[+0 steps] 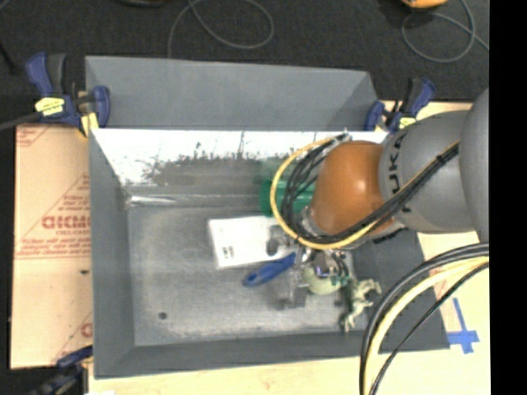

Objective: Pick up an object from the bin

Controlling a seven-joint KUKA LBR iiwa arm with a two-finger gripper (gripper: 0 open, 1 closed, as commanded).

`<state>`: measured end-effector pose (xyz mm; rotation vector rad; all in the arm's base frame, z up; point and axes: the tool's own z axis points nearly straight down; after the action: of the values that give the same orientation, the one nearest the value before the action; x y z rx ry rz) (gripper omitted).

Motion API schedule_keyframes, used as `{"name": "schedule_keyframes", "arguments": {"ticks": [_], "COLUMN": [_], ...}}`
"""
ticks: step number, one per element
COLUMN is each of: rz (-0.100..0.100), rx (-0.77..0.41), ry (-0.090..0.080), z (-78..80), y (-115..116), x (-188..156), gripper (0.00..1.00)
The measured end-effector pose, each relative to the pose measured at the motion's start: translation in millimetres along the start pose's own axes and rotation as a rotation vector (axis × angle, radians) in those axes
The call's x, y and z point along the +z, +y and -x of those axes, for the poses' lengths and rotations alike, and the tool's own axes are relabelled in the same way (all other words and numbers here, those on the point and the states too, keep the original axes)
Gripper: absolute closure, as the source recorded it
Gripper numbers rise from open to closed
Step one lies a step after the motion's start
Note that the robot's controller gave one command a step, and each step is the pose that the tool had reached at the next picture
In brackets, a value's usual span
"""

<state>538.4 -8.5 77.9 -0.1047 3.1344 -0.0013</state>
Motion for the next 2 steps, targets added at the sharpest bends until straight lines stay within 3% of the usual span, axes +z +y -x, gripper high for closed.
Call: {"name": "schedule_keyframes", "arguments": {"ticks": [1,2], "rz": [0.001,0.000], "rx": [0.012,-0.154], "ry": [0.005,0.001], "z": [-7.0,-38.5], "y": [-14,-26], "x": [-13,-22], "gripper": [0.00,0.00]}}
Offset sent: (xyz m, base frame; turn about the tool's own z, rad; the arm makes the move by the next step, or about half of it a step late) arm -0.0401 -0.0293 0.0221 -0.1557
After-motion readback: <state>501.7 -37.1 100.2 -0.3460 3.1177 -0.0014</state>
